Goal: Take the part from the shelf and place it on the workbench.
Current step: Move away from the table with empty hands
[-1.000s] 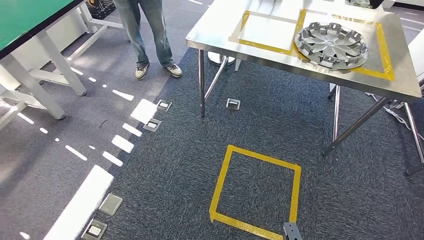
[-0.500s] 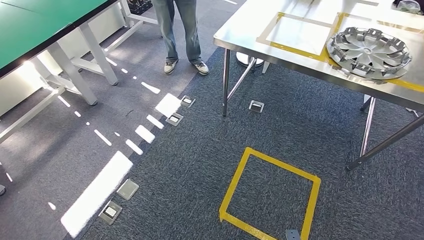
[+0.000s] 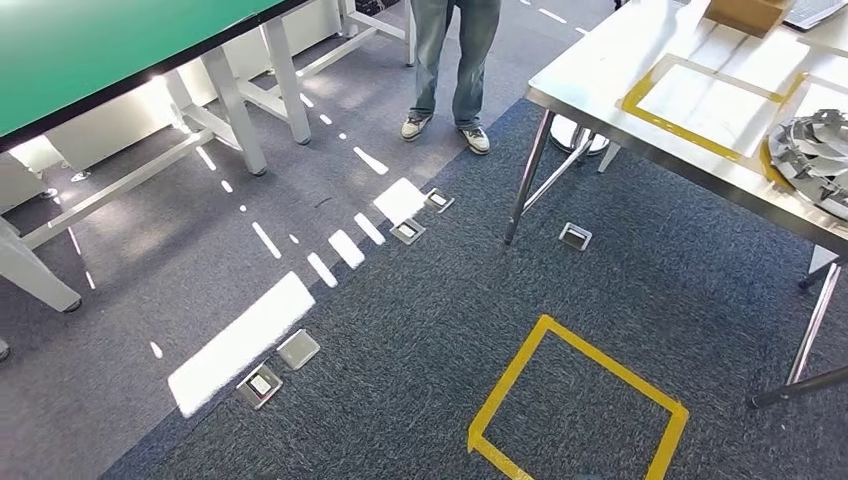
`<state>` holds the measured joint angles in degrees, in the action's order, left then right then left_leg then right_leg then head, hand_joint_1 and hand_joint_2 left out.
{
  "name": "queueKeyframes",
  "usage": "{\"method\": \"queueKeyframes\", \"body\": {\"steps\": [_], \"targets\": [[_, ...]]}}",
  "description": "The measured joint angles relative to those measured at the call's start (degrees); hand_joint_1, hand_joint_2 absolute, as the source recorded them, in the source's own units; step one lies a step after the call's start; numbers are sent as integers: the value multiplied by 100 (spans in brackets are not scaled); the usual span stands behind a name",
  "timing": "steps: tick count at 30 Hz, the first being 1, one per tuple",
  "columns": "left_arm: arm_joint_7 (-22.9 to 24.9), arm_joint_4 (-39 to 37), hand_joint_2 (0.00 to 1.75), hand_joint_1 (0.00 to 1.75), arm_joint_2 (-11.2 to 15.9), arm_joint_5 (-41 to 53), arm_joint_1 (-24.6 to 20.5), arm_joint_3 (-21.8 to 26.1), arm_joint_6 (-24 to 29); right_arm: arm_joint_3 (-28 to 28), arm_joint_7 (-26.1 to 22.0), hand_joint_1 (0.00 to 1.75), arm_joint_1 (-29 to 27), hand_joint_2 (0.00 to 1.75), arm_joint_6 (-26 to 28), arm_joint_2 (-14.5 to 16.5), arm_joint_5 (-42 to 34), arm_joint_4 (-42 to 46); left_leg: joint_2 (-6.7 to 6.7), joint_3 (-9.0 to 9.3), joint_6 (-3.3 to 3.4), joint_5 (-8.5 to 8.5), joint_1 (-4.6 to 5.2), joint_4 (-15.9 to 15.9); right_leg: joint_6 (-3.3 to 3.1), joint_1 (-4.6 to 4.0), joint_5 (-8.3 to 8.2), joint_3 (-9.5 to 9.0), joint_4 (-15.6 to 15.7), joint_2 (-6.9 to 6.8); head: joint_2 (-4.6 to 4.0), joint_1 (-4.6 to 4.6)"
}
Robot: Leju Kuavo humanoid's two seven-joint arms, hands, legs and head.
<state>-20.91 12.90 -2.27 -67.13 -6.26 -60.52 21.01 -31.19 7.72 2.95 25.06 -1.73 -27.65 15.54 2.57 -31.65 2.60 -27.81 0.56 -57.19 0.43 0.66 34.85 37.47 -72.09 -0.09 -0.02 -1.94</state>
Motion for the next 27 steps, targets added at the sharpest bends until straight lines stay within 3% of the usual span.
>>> {"method": "queueKeyframes", "body": {"steps": [2,3,5,7,8,9,11,13,14,16,18,20,22,24,26,27], "targets": [[62,1,0,0,-11,83,-9,-39,61,0,49,0,14,0,44,-3,-57,-26,139,1,-5,-2,16,-19,-80,-7,-449,-305,768,199,0,-28],[97,1,0,0,-19,123,-22,-61,91,0,62,0,26,0,65,-1,-91,-41,205,-16,-15,-3,22,-36,-107,-2,-584,-450,1129,323,0,-26],[149,2,0,0,-38,176,-50,-102,139,0,79,0,35,0,93,4,-140,-73,323,-75,-60,14,5,-58,-120,-7,-612,-565,1424,449,0,-15],[187,2,0,0,-48,207,-57,-161,175,0,98,0,30,0,100,28,-160,-98,430,-119,-130,35,-18,-55,-139,-11,-628,-585,1490,339,0,-26],[201,2,0,0,-52,213,-48,-190,190,0,105,0,33,0,99,33,-163,-110,378,-140,-165,4,-13,-87,-166,1,-644,-608,1528,274,0,-27],[212,2,0,0,-55,215,-41,-212,200,0,110,0,36,0,97,49,-164,-120,268,-193,-203,-82,-9,-203,-195,18,-659,-634,1566,208,0,-5],[228,2,0,0,-60,215,-39,-236,211,0,106,0,42,0,94,58,-164,-137,-33,-439,-277,-396,-27,-765,-226,33,-662,-676,1597,67,0,82],[252,2,0,0,-62,214,-43,-257,212,0,82,0,34,0,93,67,-162,-154,-146,-727,-341,-637,-77,-1399,-228,30,-637,-687,1581,-96,0,149],[269,2,0,0,-63,213,-36,-273,210,-1,57,0,33,0,94,68,-161,-163,-166,-772,-362,-621,-97,-1500,-223,31,-620,-690,1570,-180,0,163],[314,2,0,0,-66,204,-11,-309,199,-3,-27,0,38,0,102,68,-159,-177,-245,-561,-378,-327,-124,-1099,-196,35,-584,-703,1545,-322,0,186],[364,2,0,0,-70,195,-5,-337,183,-7,-136,0,45,0,121,61,-159,-180,-528,-218,-342,-79,-96,-421,-144,16,-542,-724,1515,-442,0,214],[394,2,0,0,-75,190,-16,-352,171,-9,-219,0,47,0,143,49,-159,-181,-720,-80,-258,-60,-45,-123,-77,-19,-514,-737,1501,-566,0,220],[402,2,0,0,-77,182,4,-357,168,-9,-254,0,57,0,153,45,-159,-181,-627,-85,-168,-53,-33,-95,-13,-28,-497,-755,1510,-680,0,190],[389,2,0,0,-78,168,32,-358,169,-10,-270,0,73,0,156,46,-156,-181,-505,-88,-96,-16,-53,-52,40,-1,-357,-715,1374,-501,0,153],[341,3,0,0,-80,127,21,-357,168,-15,-276,0,67,0,153,42,-146,-184,-373,-92,-44,10,-64,-29,59,18,-9,-448,776,-158,0,100],[312,3,0,0,-80,98,10,-355,166,-19,-275,0,56,0,151,38,-138,-186,-296,-97,-31,14,-58,-31,55,15,170,-251,363,-67,0,72]]}}
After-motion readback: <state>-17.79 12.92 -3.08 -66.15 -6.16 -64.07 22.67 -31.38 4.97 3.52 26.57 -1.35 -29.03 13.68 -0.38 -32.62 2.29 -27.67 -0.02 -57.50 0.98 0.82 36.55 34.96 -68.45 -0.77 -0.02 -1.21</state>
